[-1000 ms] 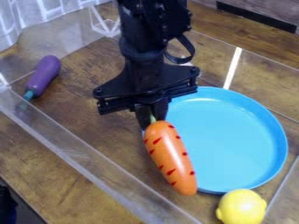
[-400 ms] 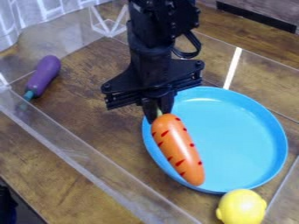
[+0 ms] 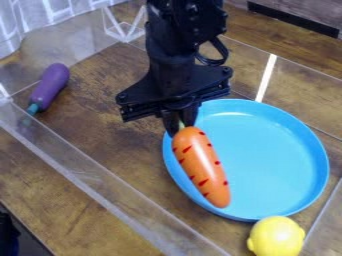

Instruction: Put the carrot on the blue tray

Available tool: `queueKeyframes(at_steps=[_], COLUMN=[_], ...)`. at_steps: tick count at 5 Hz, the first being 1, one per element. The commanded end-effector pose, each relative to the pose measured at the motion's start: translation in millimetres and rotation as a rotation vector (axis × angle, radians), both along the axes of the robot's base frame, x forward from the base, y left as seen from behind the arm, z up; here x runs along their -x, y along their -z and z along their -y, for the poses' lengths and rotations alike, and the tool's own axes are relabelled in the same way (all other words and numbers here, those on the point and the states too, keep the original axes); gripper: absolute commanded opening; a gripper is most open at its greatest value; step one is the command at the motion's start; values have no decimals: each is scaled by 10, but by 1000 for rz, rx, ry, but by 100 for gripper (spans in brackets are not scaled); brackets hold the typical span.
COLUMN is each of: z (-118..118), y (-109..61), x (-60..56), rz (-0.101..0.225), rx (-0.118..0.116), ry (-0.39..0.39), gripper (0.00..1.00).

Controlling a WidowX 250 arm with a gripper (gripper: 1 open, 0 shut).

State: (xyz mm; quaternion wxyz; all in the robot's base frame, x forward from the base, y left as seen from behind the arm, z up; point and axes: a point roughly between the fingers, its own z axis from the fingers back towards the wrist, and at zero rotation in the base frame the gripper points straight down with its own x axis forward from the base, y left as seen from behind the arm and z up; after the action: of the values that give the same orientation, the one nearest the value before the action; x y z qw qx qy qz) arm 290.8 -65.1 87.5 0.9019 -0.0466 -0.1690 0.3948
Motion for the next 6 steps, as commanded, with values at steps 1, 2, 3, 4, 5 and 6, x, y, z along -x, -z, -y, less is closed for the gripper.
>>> queueKeyframes(at_steps=[1,2,3,4,5,6], z=[19,17,17,23,30,37], y=[-126,-126,-145,-158,-182,-209], x=[-41,-64,-78,-93,-99,-103], rz=[69,92,118,141,161,181], rx=[2,-5,-11,-16,-20,-20], ry=[14,22,32,40,47,52], gripper=[0,0,0,0,0,0])
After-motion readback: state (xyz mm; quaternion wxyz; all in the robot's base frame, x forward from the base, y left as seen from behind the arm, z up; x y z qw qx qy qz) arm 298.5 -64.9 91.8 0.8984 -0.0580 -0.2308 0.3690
